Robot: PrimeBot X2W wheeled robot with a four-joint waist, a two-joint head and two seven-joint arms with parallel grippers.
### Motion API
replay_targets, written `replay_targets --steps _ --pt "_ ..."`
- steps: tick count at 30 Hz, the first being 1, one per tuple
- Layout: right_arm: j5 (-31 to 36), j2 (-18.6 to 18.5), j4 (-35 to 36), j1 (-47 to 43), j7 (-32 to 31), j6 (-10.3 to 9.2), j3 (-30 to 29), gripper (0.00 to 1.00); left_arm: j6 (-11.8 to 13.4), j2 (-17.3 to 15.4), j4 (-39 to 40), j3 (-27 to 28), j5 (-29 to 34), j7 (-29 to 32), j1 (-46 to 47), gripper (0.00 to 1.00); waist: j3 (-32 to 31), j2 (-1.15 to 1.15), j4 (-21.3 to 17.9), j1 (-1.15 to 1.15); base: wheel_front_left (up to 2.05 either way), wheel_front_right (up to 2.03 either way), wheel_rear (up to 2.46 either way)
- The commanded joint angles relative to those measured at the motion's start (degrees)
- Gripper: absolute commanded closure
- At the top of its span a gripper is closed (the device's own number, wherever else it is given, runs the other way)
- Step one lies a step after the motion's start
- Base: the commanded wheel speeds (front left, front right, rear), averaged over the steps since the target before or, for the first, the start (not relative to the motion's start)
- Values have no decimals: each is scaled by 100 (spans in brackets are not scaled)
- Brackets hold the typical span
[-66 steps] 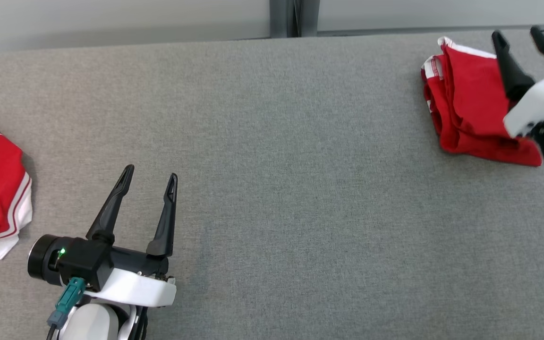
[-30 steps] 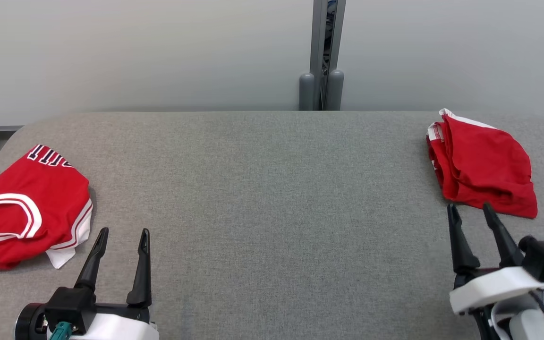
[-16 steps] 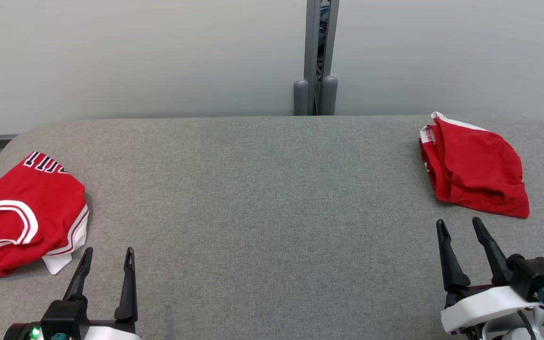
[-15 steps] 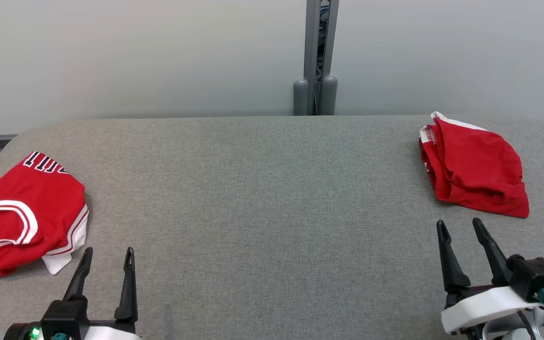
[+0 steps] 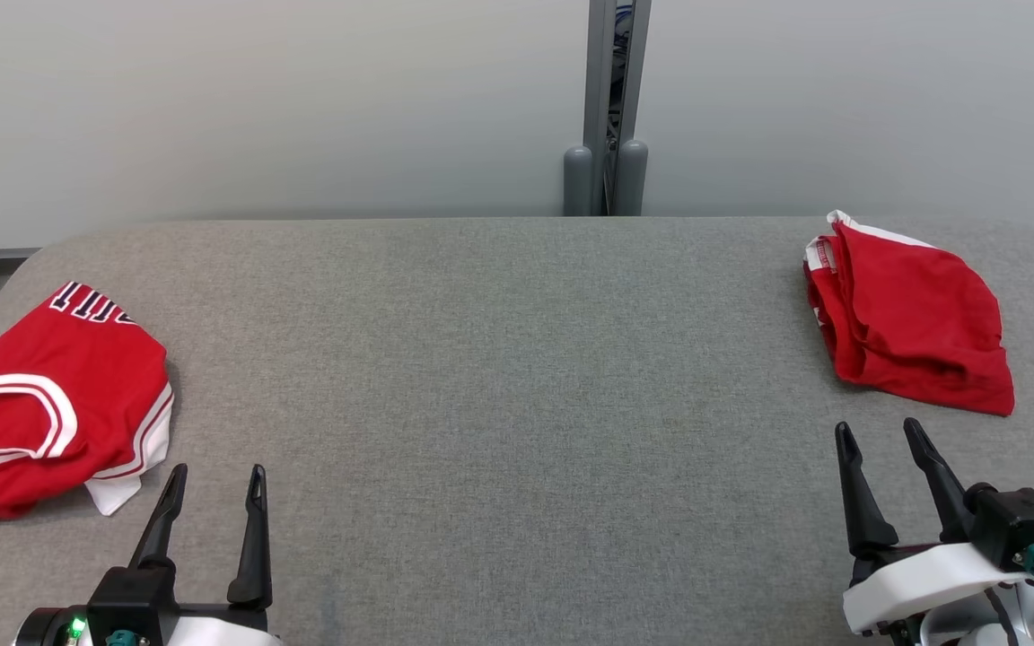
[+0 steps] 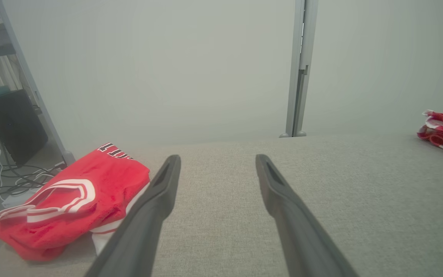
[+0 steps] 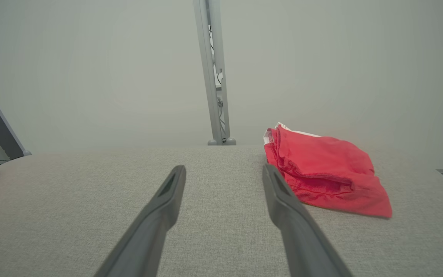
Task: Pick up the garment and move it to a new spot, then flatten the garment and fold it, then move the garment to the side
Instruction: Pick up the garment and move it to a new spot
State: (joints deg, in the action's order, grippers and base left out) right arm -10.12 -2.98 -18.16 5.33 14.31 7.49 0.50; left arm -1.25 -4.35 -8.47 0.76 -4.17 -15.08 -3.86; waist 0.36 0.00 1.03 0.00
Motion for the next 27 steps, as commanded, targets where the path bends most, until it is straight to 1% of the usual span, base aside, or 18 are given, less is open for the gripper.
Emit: replay_targets --steps 1,6,10,19,27 --pt "8 -10 -20 31 4 0 -23 0 24 -28 12 4 -28 -9 65 0 1 0 16 0 0 0 0" --pt "29 -7 -49 -1 -29 0 -63 0 30 -55 10 -9 -29 -9 84 0 16 0 204 0 0 0 0" --pt "28 -7 -76 14 -55 0 -56 0 38 -82 -17 17 -63 -9 103 0 27 0 434 0 0 0 0" --pt "-6 -21 -180 38 -97 0 9 0 83 -111 -39 27 -66 -9 44 0 -10 0 1118 0 0 0 0" --pt "-74 -24 -285 33 -119 0 180 0 116 -173 -72 39 -78 -9 -5 0 -123 0 1697 0 0 0 0"
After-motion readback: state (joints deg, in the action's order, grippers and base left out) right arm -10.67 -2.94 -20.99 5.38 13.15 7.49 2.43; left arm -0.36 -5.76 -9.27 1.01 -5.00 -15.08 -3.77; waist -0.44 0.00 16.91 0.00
